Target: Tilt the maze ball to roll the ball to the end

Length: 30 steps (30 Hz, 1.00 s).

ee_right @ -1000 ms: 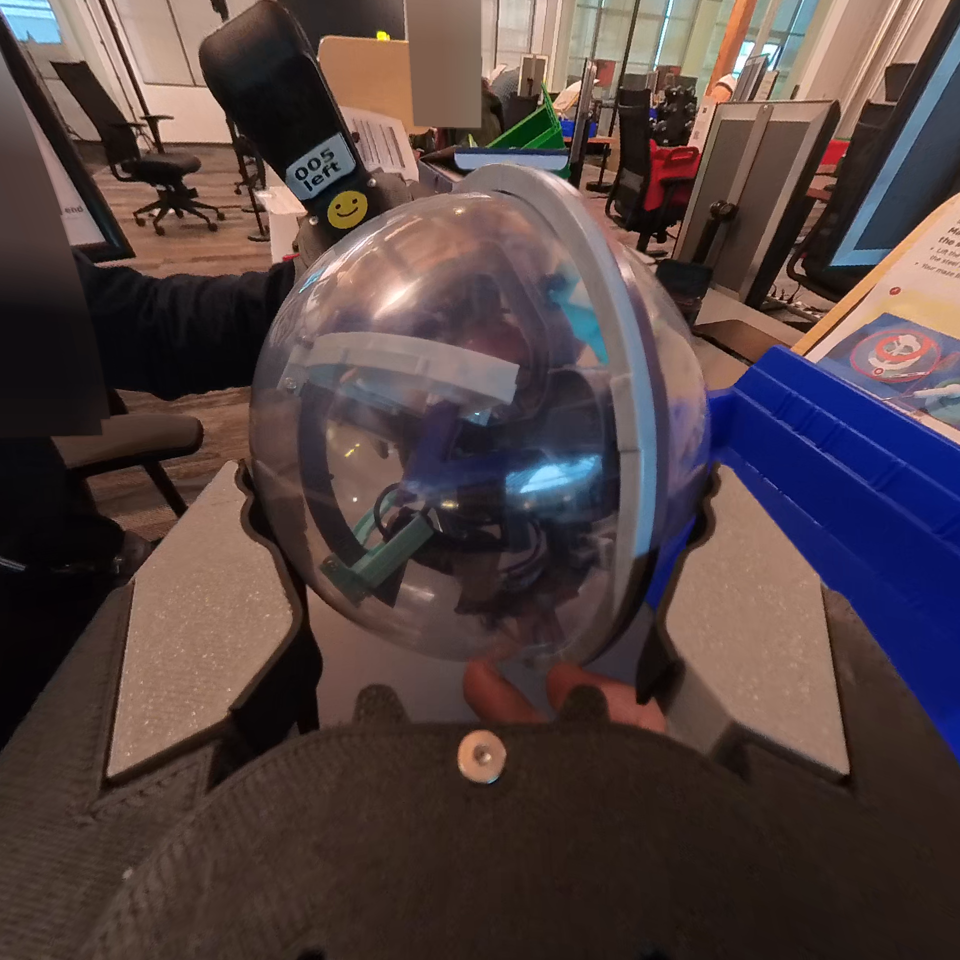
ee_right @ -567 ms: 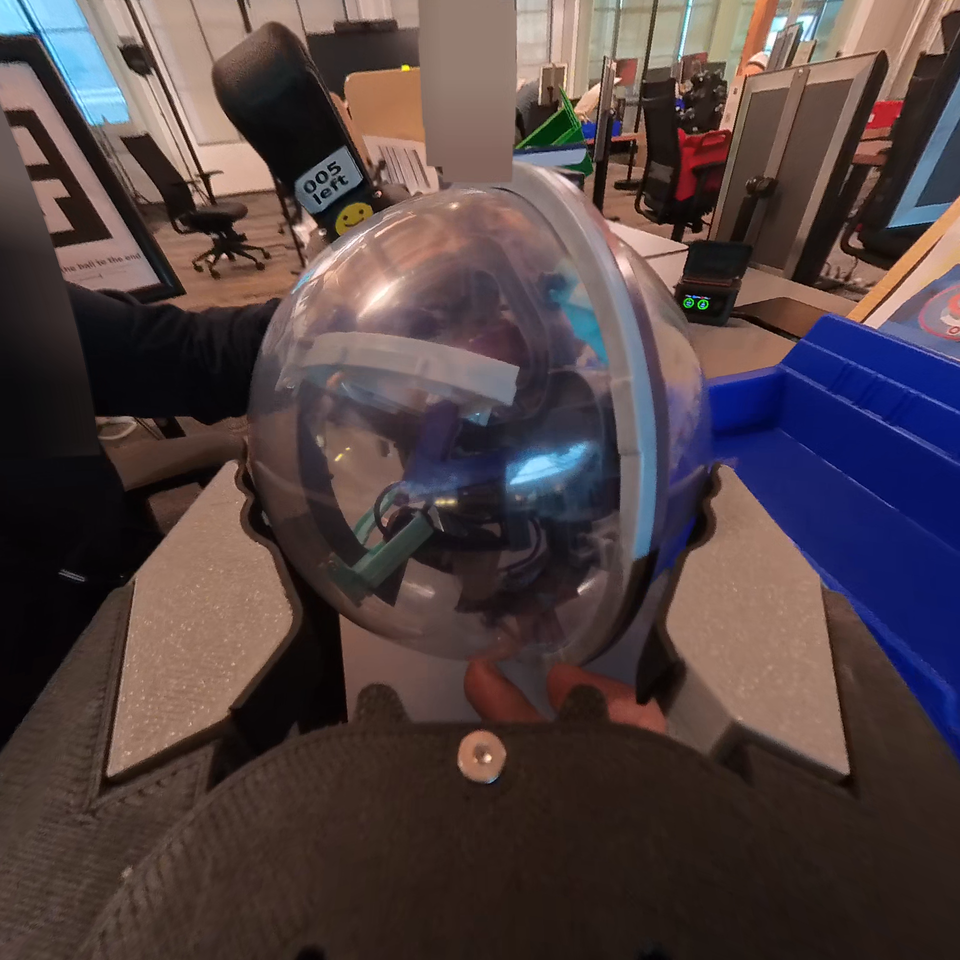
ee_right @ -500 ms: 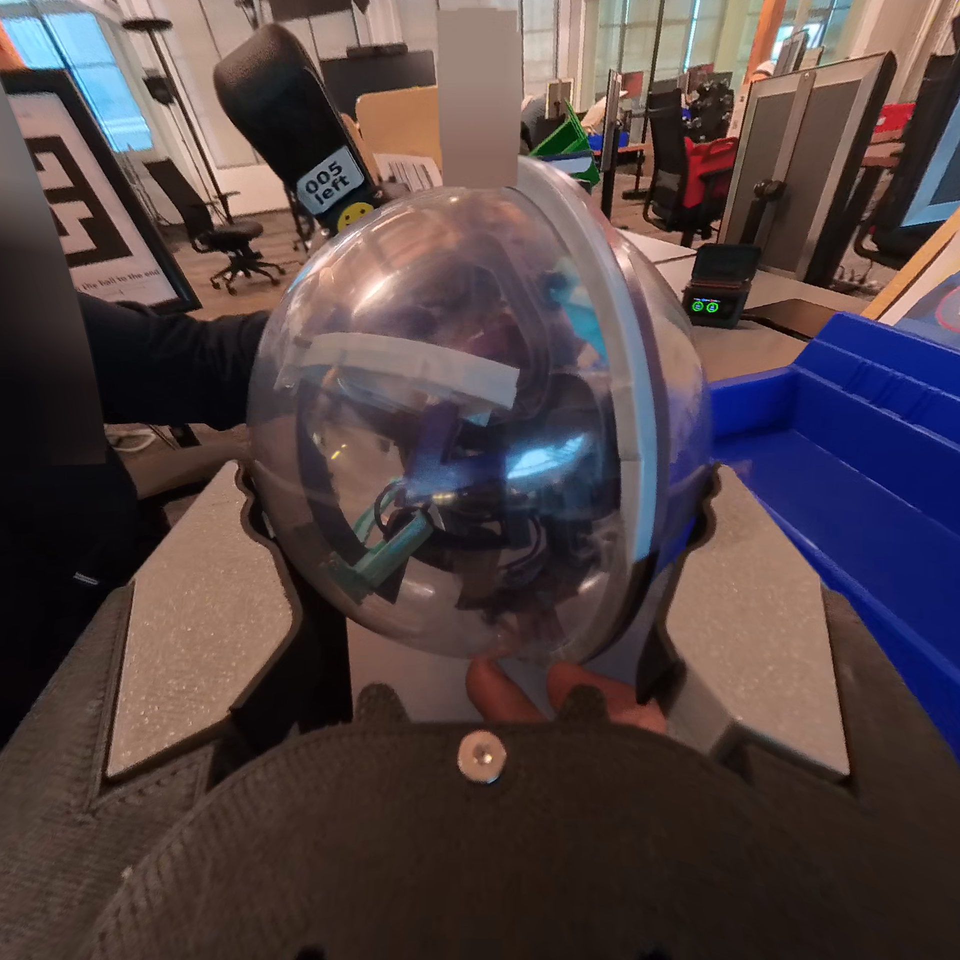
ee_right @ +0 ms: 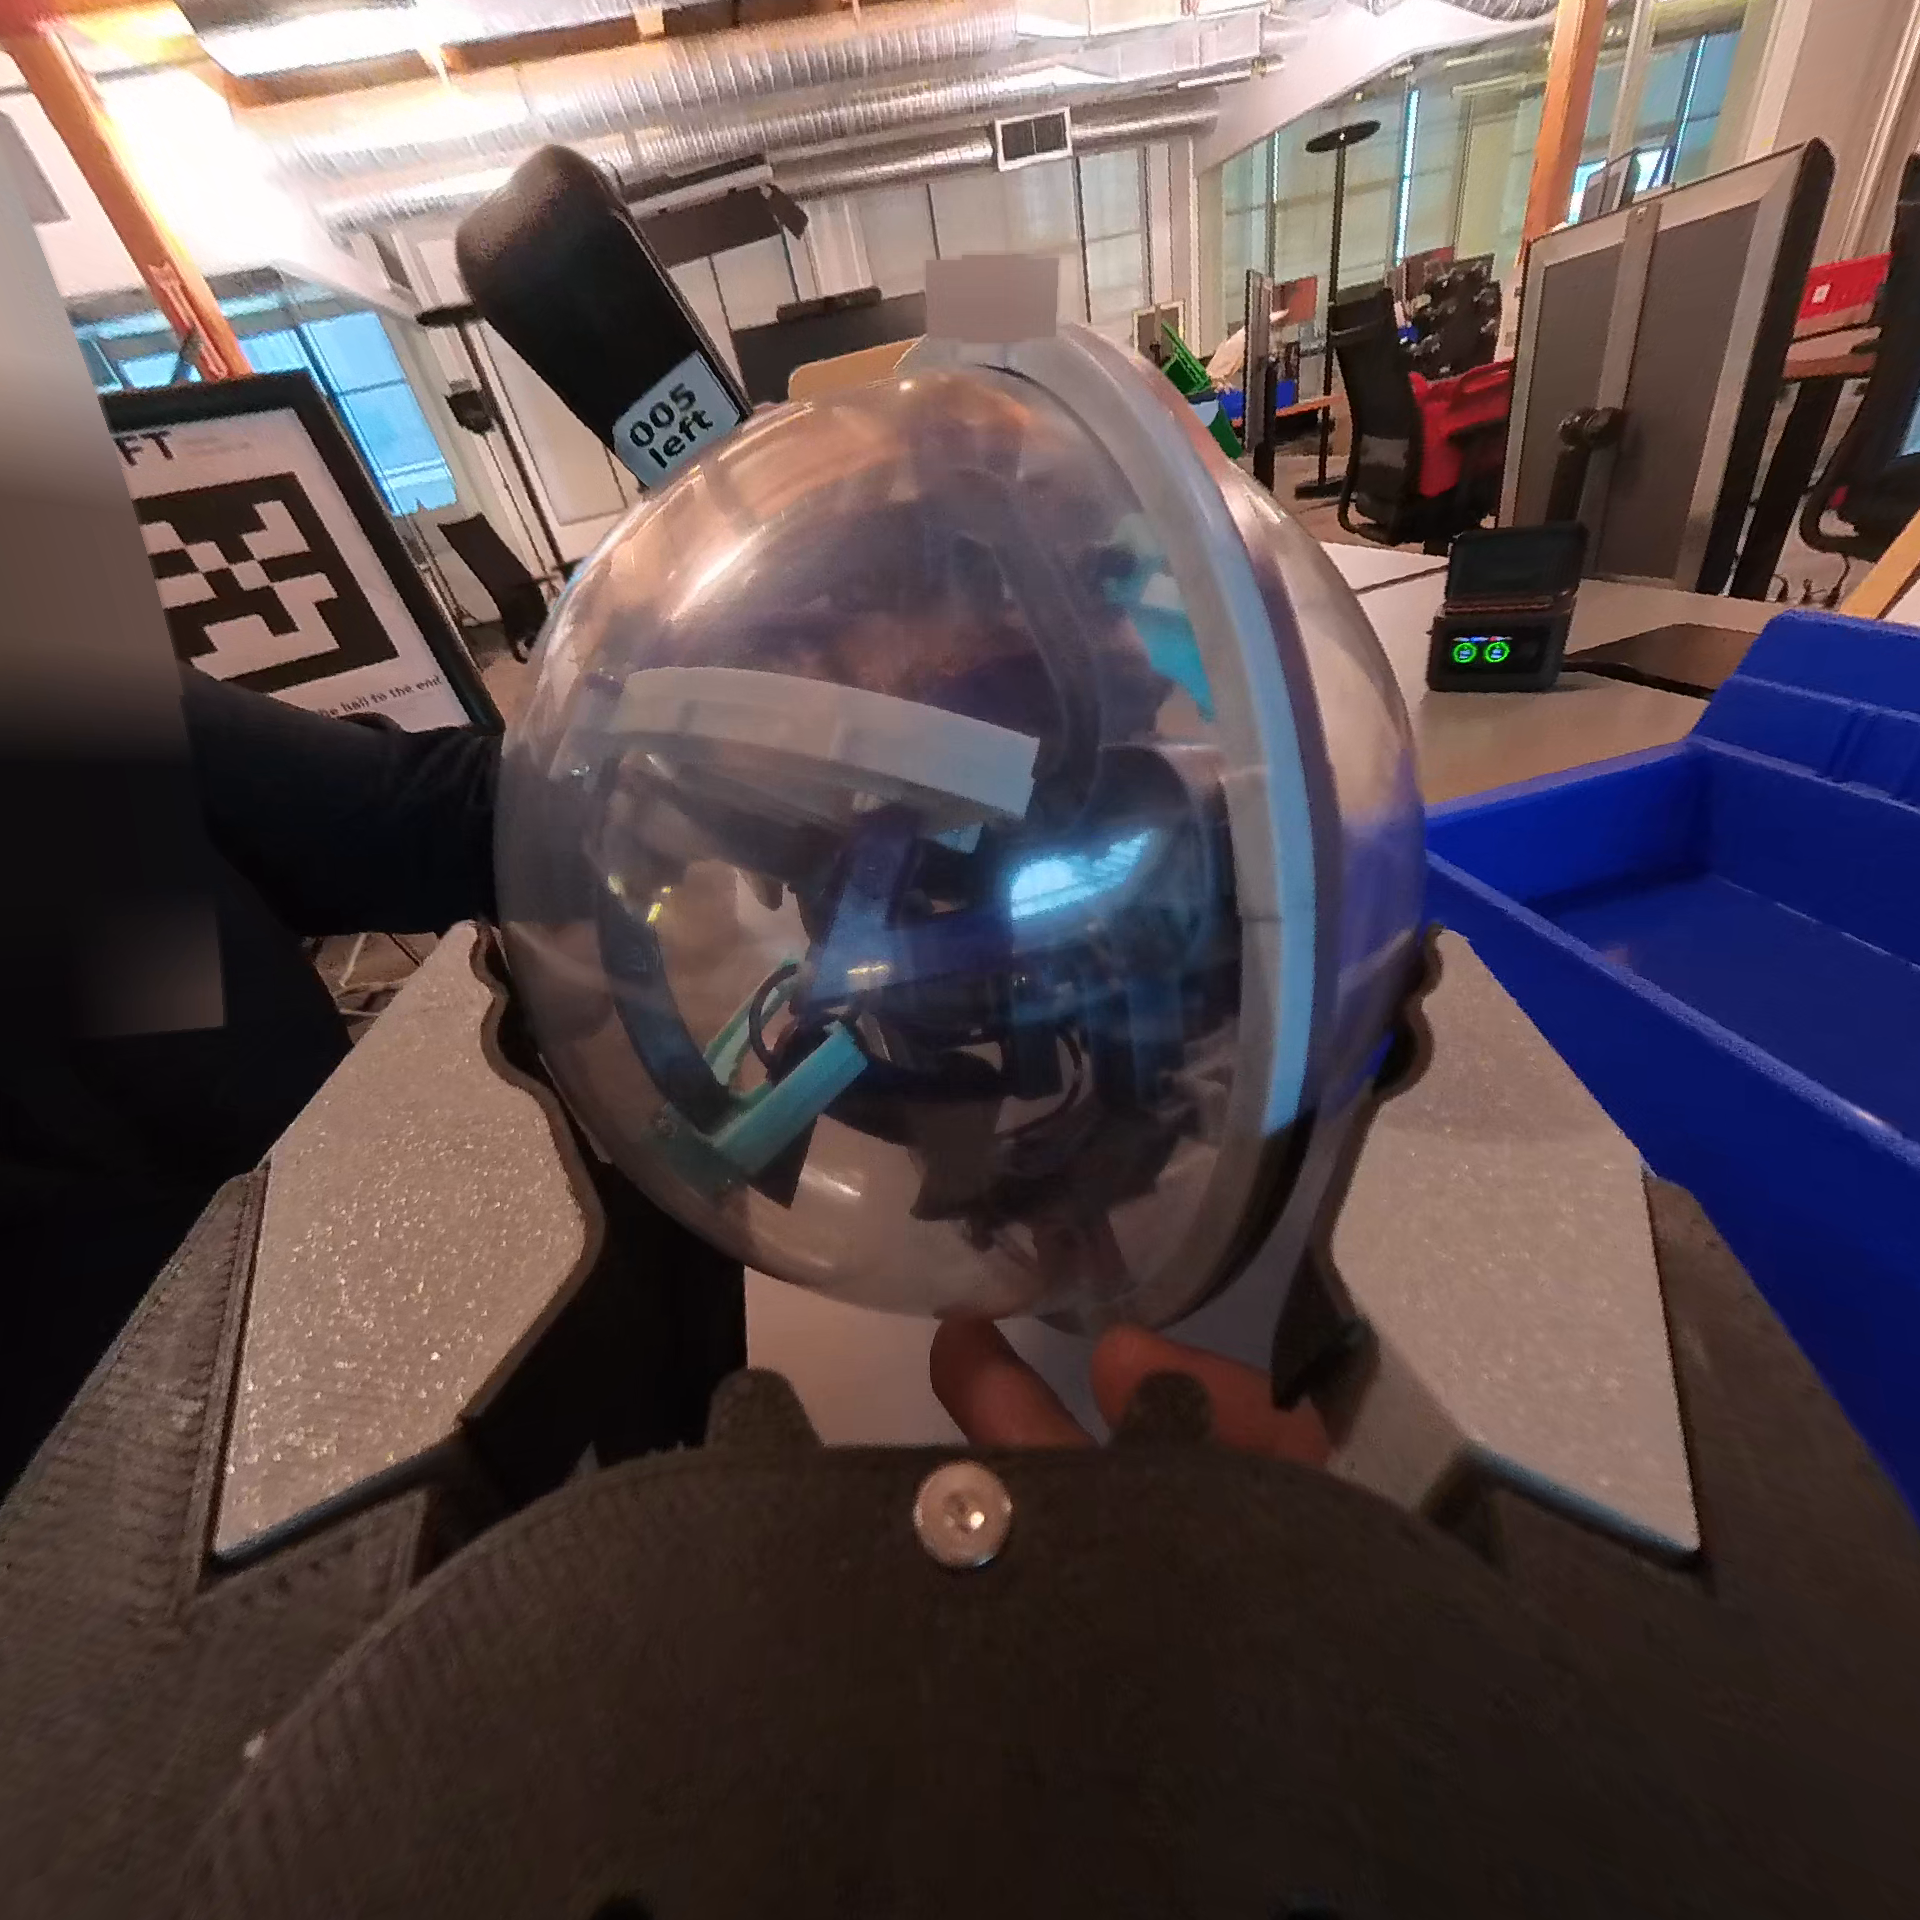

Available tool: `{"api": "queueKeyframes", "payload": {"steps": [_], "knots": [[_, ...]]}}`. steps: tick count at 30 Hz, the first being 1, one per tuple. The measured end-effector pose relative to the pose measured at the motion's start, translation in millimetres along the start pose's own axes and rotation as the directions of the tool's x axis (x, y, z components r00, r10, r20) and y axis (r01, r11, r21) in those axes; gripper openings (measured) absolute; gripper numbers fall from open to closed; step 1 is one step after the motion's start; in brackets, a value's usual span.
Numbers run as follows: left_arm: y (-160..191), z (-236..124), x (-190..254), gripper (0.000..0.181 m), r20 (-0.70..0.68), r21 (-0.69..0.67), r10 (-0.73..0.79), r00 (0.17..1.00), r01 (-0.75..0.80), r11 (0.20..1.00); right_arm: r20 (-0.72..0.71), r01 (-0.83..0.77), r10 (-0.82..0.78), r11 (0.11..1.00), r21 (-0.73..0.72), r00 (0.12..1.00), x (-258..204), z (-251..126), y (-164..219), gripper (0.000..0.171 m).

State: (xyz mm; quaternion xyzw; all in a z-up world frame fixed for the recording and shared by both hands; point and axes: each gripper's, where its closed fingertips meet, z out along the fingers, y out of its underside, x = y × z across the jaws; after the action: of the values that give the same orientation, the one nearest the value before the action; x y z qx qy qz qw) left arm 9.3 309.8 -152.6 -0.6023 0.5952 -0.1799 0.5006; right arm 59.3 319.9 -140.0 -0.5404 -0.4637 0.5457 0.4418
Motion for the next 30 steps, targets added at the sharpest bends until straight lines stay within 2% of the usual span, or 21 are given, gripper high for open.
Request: {"api": "queueKeyframes", "payload": {"steps": [10, 30], "knots": [[2, -7, 3, 0.098, 0.009, -0.022, 0.027, 1.0, -0.027, 0.999, 0.035, -0.041, 0.039, 0.998, 0.053, 0.999, -2, 6, 5, 0.157], [-12, -40, -6, 0.1, 0.013, -0.163, 0.145, 0.989, -0.141, 0.977, 0.07, 0.022, -0.035, 0.984, 0.179, 0.997, -13, 28, -15, 0.157]]}}
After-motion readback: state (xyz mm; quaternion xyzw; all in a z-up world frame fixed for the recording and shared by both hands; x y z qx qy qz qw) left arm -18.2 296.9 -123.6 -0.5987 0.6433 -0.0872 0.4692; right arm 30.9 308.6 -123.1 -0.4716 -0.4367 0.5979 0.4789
